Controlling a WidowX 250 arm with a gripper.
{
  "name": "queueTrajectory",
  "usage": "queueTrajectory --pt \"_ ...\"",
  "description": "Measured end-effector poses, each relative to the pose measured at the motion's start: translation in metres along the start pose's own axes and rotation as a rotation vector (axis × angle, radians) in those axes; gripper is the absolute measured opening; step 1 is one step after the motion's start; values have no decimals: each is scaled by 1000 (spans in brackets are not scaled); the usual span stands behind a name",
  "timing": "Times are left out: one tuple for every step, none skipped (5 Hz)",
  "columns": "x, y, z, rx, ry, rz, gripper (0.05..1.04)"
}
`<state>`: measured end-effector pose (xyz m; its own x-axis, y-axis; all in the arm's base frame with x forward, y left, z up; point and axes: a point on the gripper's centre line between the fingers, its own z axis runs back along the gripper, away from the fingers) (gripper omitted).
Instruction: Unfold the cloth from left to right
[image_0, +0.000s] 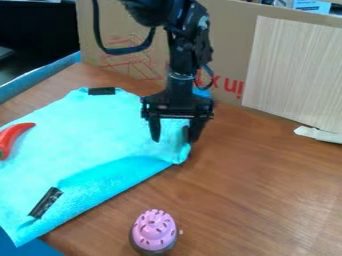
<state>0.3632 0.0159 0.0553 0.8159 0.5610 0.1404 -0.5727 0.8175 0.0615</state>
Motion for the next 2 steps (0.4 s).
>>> queueTrajectory --pt "-2 3 37 -82 -69 -84 1011" --pt "0 41 78 -141 -155 -142 1004"
